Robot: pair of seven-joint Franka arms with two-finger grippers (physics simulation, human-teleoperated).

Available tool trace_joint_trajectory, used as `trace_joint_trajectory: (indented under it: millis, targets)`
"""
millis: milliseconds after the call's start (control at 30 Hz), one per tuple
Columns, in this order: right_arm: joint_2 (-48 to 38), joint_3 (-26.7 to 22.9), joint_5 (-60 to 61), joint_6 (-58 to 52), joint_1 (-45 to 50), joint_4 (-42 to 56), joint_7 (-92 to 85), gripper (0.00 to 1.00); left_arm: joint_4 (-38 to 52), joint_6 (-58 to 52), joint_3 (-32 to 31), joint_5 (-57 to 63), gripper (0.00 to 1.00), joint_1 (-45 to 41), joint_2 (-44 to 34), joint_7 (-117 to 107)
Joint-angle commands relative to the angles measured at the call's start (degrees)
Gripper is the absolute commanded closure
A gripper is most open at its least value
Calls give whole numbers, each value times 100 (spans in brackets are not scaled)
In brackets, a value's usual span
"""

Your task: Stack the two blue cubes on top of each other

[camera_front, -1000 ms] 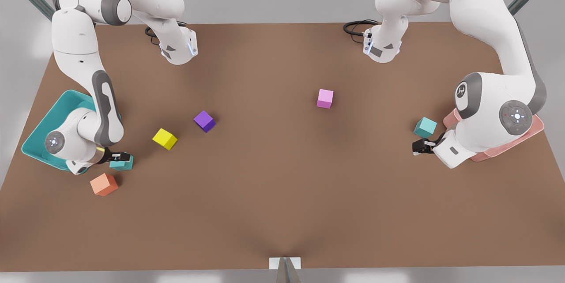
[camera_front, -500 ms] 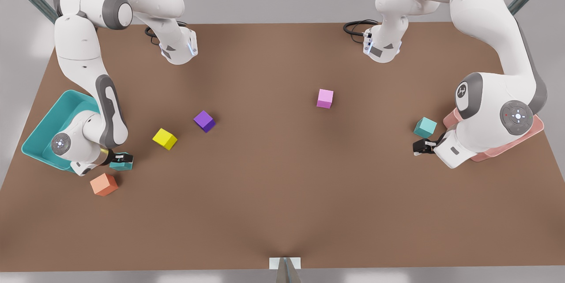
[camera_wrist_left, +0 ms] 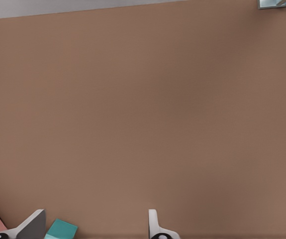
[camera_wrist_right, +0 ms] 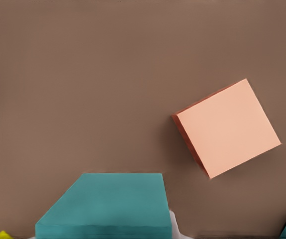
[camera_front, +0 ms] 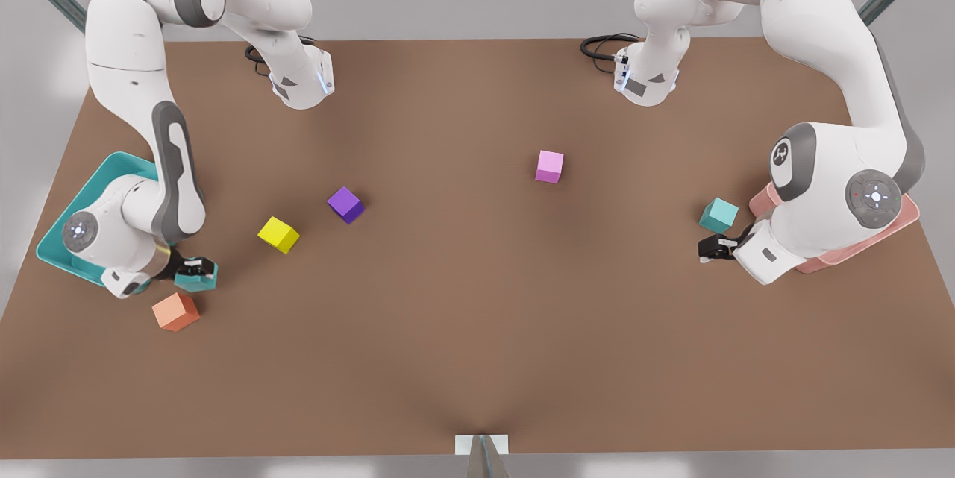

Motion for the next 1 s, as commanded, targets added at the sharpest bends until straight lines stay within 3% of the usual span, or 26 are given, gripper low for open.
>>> trace_joint_trajectory:
  millis: [0,100,133,167,200,267,300,367,467,500,700,900,933,967]
  targets:
    - [-256,43,-124,-1026,78,10,75,55,-1,-4,-4,4,0,2,-7,-4]
    - [-731,201,-133,-1509,280,71,66,56,-71,-4,23,48,0,37,45,-12]
    - [-775,219,-141,-2062,544,580,66,56,-194,13,31,101,0,212,37,-21]
    - [-784,210,-194,-2335,1000,1020,66,56,-764,390,-3,109,0,730,-60,40]
    - [-766,219,-194,-2669,1247,1425,75,56,-1854,1383,-30,162,0,845,-578,58]
    - [-722,219,-203,-2617,2213,1829,241,56,-3418,1840,-487,320,0,872,-1781,67]
    - [-643,219,-203,-2608,2688,2137,566,56,-4368,2570,-662,329,0,872,-2432,146]
    - [-72,219,-194,-2582,3663,3041,1296,58,-5028,2245,-795,241,0,872,-3180,1542]
    - [1017,219,-185,-1907,4490,4088,1964,60,-4826,2333,-786,232,0,1636,-2574,4670]
    - [1290,210,-185,-1545,4675,4237,1982,62,-4984,2386,-786,171,0,1689,-2556,4690]
    - [2775,166,-194,89,5360,4728,2633,62,-6821,5286,-786,171,0,2172,-2346,4558]
    - [4006,-45,-203,1154,5650,5468,2984,65,-7270,5629,-961,636,0,2313,-2222,4602]
    - [4050,-79,-203,1180,5694,5486,3046,65,-7270,5804,-1128,768,0,2304,-2126,4602]
    - [4094,-89,-203,1189,5721,5486,3054,65,-7243,5788,-1707,769,0,2278,-2362,4076]
